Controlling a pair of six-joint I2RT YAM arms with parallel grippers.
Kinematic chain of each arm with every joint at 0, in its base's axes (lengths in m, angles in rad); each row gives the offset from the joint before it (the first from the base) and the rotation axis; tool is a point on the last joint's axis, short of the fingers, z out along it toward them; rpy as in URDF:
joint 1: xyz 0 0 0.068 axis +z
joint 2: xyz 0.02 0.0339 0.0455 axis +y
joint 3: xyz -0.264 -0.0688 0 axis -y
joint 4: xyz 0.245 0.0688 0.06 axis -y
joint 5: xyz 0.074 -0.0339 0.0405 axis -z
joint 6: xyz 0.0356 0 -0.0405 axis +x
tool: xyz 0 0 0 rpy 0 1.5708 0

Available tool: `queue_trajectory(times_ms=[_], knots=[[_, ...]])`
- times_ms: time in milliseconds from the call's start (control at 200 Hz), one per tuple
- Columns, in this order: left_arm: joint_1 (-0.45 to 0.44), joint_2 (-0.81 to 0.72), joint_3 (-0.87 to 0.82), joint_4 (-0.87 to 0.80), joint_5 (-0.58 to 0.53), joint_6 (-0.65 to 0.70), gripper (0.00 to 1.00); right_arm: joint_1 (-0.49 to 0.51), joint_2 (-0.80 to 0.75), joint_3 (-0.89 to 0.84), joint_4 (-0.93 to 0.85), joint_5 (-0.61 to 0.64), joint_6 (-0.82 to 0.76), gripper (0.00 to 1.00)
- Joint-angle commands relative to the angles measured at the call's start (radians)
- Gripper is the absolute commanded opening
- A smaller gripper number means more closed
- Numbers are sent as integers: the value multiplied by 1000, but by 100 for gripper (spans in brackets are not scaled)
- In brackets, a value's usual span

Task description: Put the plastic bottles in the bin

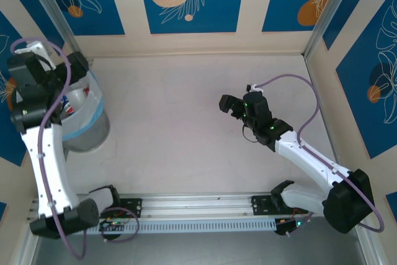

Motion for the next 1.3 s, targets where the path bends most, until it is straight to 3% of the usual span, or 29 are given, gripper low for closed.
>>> queue_trajectory(times_ms=[0, 195, 335, 450, 815, 940, 1065, 1230, 1295], knots=[[-91, -87, -100, 87, 59, -39, 99, -27, -24, 13, -17, 51, -54, 100], [-282, -181, -346, 255, 58, -51, 99, -85, -25, 11, -18, 81, -119, 100], [-419, -184, -540, 403, -77, -10, 99, -141, -25, -14, -8, 108, -177, 99], [-472, -122, -680, 486, -143, 69, 99, -200, -23, -56, 37, 100, -244, 100], [-480, -18, -1104, 903, -326, 308, 99, -488, 56, -220, 273, -81, -310, 100], [-471, 106, -1136, 1005, -302, 333, 99, -576, 124, -220, 338, -225, -329, 100], [-469, 196, -1079, 1035, -243, 364, 99, -598, 199, -217, 404, -245, -396, 100], [-462, 337, -1032, 1173, -290, 449, 99, -606, 262, -215, 453, -291, -429, 100], [-443, 367, -1030, 1247, -236, 449, 99, -606, 278, -220, 475, -323, -443, 100]])
